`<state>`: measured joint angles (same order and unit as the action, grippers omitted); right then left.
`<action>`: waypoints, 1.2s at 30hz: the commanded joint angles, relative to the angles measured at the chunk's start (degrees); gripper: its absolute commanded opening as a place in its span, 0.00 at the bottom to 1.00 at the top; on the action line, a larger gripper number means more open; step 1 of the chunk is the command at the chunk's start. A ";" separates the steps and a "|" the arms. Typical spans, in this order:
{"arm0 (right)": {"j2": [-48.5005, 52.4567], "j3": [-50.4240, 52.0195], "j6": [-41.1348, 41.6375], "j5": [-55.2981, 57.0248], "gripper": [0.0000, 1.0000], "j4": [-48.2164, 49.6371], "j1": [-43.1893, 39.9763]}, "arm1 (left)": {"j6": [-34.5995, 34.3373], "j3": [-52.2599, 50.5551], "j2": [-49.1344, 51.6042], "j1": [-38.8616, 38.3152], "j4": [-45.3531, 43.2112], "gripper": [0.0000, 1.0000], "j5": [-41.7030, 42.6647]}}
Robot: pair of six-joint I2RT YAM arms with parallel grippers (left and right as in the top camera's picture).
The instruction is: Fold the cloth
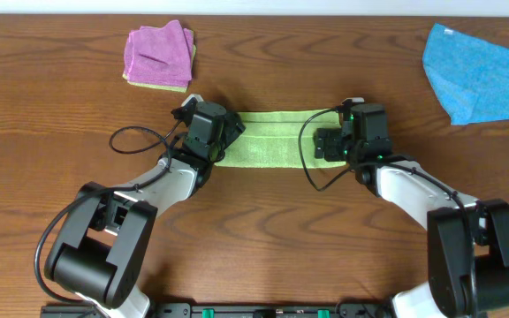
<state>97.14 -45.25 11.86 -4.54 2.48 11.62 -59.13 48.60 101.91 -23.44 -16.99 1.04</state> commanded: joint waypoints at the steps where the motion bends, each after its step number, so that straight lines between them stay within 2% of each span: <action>1: 1.14 -0.50 -0.26 0.70 0.99 -0.02 0.31 | -0.04 1.14 0.85 0.22 -0.26 0.95 -1.49; 6: 0.98 -1.11 3.80 -3.91 0.99 -1.68 0.31 | -0.26 1.18 0.72 0.22 -0.94 0.95 2.45; 9: 0.98 -2.16 7.61 -10.16 0.99 -4.09 0.31 | -3.93 1.18 0.72 -0.26 -0.87 0.95 6.38; 13: 0.98 -2.89 13.07 -15.19 0.99 -7.15 0.31 | -5.44 1.18 0.72 -2.21 -1.07 0.95 7.89; 17: 0.96 -3.98 17.73 -16.57 0.99 -8.72 0.31 | -3.23 1.18 0.72 -3.61 -1.09 0.95 9.05; 19: 1.09 -4.02 23.91 -16.37 0.99 -8.68 0.31 | 0.35 1.18 0.61 -3.43 -1.05 0.95 10.95; 22: 2.51 -4.02 26.01 -14.51 0.99 -5.77 0.39 | 4.92 1.18 0.61 -3.17 -0.33 0.95 9.86; 25: 5.42 -4.02 28.87 -13.42 0.99 -1.25 0.42 | 6.29 1.18 0.61 -3.17 0.24 0.95 7.15; 30: 11.15 -4.04 29.90 -12.59 0.99 11.47 0.46 | 6.43 1.18 0.63 -3.21 0.04 0.95 1.77; 36: 10.88 -5.18 29.90 -12.81 0.99 14.86 0.42 | 6.43 1.18 0.63 -3.26 0.15 0.95 1.75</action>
<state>107.61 -49.12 40.75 -17.41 17.17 11.62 -53.91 48.64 101.91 -27.00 -16.93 4.23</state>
